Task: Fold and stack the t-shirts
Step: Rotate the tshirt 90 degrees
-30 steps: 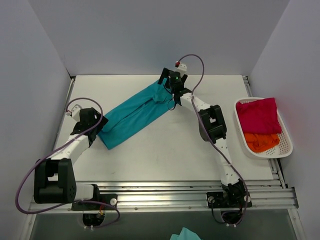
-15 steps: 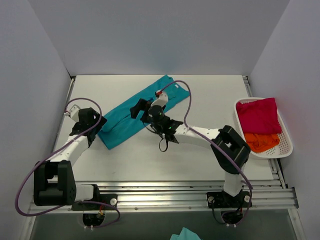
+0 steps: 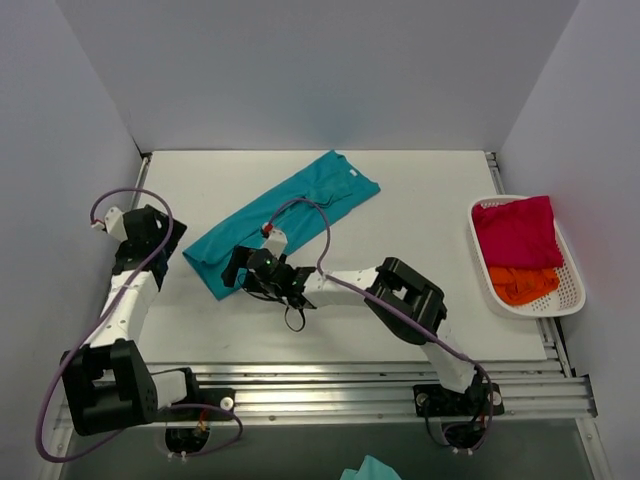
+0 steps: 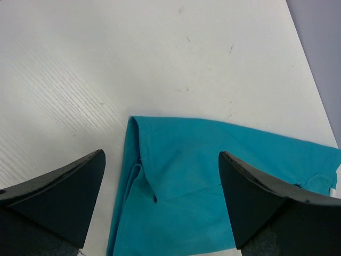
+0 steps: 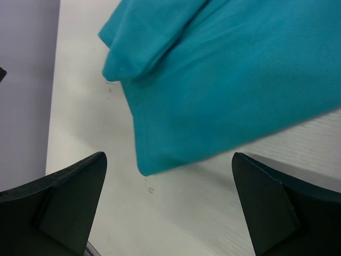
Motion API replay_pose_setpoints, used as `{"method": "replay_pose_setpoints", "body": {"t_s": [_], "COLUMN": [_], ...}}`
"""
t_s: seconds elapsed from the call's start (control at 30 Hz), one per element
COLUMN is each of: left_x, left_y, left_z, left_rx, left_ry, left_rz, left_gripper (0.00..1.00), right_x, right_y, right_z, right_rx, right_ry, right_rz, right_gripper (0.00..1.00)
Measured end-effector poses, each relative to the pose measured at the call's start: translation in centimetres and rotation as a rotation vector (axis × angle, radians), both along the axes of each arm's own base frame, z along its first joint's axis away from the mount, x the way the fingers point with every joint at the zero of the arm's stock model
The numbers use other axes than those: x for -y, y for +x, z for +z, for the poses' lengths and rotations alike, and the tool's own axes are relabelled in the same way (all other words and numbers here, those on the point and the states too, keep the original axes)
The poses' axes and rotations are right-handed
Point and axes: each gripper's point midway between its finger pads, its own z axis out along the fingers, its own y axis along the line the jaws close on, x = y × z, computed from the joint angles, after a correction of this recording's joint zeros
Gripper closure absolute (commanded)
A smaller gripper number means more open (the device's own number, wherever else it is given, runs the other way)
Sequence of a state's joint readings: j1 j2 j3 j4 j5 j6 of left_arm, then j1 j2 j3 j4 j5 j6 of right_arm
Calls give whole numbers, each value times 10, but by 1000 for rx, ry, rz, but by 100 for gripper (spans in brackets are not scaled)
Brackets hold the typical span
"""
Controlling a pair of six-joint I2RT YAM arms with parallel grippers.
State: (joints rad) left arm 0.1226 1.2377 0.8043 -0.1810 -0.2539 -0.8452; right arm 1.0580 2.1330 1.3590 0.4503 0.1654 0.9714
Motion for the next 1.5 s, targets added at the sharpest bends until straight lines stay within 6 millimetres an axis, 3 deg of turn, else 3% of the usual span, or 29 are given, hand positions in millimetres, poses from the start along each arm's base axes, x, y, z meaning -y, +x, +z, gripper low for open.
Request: {"method": "replay_pose_setpoints", "body": {"t_s": [0.17, 0.23, 0.47, 0.57, 0.67, 0.9, 1.17, 1.3, 1.5], "left_x": [-19, -24, -24, -20, -18, -18, -20, -19, -17], "left_y": [-9, -14, -21, -19, -18, -22, -25, -21, -19], "left_z": [-2, -6, -21, -25, -27, -31, -29, -28, -30], "left_rx": [0, -3, -24, -26, -29, -29, -17, -4, 6], "left_ry": [-31, -45, -89, -103, -113, -121, -119, -124, -132], "left_rz": [38, 46, 31, 14, 3, 3, 9, -2, -11], "left_gripper": [4, 4, 4, 4, 4, 4, 4, 5, 5], "right_x": [-32, -36, -40, -42, -45, -55, -53, -40, 45], "right_y": [-2, -2, -2, -1, 3, 12, 16, 15, 5], "right_z": [1, -8, -9, -11, -18, -37, -39, -39, -41], "right_rx": [-15, -28, -38, -38, -47, -72, -80, -71, -92], "right_ry": [38, 28, 37, 41, 46, 75, 79, 89, 19], "right_rz": [43, 49, 54, 54, 58, 76, 91, 81, -22], "right_gripper": [1, 2, 7, 27, 61, 100, 100, 100, 100]}}
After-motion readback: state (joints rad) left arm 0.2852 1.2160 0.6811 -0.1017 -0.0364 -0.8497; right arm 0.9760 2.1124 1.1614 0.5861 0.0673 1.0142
